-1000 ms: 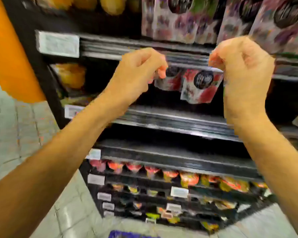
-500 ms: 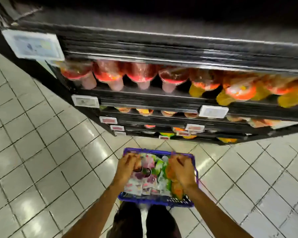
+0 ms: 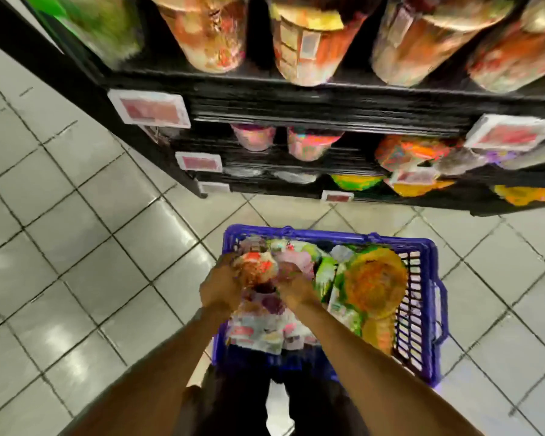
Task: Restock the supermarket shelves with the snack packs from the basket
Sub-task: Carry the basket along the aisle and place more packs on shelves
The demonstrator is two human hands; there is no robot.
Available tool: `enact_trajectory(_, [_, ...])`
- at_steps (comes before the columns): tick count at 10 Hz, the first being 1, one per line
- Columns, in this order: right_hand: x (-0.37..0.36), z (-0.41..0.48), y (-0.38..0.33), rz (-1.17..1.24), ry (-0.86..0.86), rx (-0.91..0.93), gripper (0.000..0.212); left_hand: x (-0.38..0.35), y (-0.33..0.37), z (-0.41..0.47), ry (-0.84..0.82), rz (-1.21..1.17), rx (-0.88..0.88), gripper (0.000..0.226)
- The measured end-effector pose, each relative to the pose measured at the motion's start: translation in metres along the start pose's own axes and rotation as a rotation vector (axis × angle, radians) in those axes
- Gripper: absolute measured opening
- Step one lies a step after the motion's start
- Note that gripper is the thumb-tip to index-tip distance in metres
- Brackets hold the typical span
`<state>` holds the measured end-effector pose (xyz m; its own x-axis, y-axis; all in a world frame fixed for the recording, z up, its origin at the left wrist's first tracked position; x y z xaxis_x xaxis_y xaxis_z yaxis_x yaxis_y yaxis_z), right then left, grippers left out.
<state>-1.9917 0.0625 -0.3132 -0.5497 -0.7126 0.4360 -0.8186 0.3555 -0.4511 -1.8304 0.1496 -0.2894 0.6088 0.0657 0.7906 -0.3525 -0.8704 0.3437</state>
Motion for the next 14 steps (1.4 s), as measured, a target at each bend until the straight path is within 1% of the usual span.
enact_trajectory(1, [-0.019,0.01,0.012,0.14,0.0,-0.078,0.038,0.001,-0.005,0.004,0.125,-0.02,-0.036,0.034])
enact_trajectory(2, [-0.006,0.003,0.012,0.265,0.125,-0.106,0.034,0.01,-0.011,0.004,0.184,-0.331,0.063,0.014])
enact_trajectory(3, [0.016,-0.018,0.008,0.3,0.182,-0.078,0.025,0.018,-0.006,-0.003,0.048,-0.65,0.173,0.011])
enact_trajectory(4, [0.049,-0.055,0.003,0.38,0.182,-0.142,0.033,0.034,0.013,-0.027,-0.147,-0.821,0.247,0.013])
enact_trajectory(5, [0.078,-0.098,-0.008,0.566,0.143,-0.271,0.038,0.057,0.047,-0.059,-0.346,-0.855,0.165,0.026])
enact_trajectory(6, [0.117,-0.145,-0.039,0.701,0.122,-0.343,0.035,0.106,0.086,-0.099,-0.473,-0.851,0.026,0.035])
enact_trajectory(7, [0.155,-0.186,-0.081,0.79,0.11,-0.308,0.046,0.16,0.126,-0.135,-0.546,-0.913,-0.094,0.061])
enact_trajectory(8, [0.194,-0.229,-0.13,0.86,0.129,-0.22,0.054,0.218,0.164,-0.159,-0.475,-0.925,-0.092,0.037])
enact_trajectory(9, [0.235,-0.285,-0.184,0.94,0.125,-0.074,0.051,0.28,0.2,-0.183,-0.39,-0.978,-0.101,0.027])
enact_trajectory(10, [0.269,-0.346,-0.232,0.978,0.103,0.084,0.052,0.35,0.237,-0.221,-0.35,-1.004,-0.174,0.029])
enact_trajectory(11, [0.306,-0.413,-0.277,1.011,0.103,0.273,0.044,0.414,0.269,-0.257,-0.296,-1.056,-0.242,0.033])
enact_trajectory(12, [0.346,-0.482,-0.32,0.914,0.146,0.5,0.026,0.476,0.298,-0.29,-0.245,-1.115,-0.327,0.039])
enact_trajectory(13, [0.39,-0.547,-0.369,0.825,0.203,0.741,0.05,0.553,0.34,-0.327,-0.142,-1.16,-0.492,0.061])
enact_trajectory(14, [0.444,-0.617,-0.423,0.793,0.253,0.965,0.056,0.645,0.384,-0.371,0.029,-1.204,-0.666,0.07])
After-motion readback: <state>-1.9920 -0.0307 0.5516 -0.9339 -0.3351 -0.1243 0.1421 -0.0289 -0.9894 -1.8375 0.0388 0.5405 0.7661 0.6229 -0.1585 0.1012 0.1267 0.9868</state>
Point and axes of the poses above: each hand's wrist, its own z-axis towards the middle knuckle, its own x-axis out of the back of the hand, y = z × x, the point moved 10 cm from there along z, towards the middle knuckle, and after that the axes turned 12 degrees about y, right-handed, at the moved point
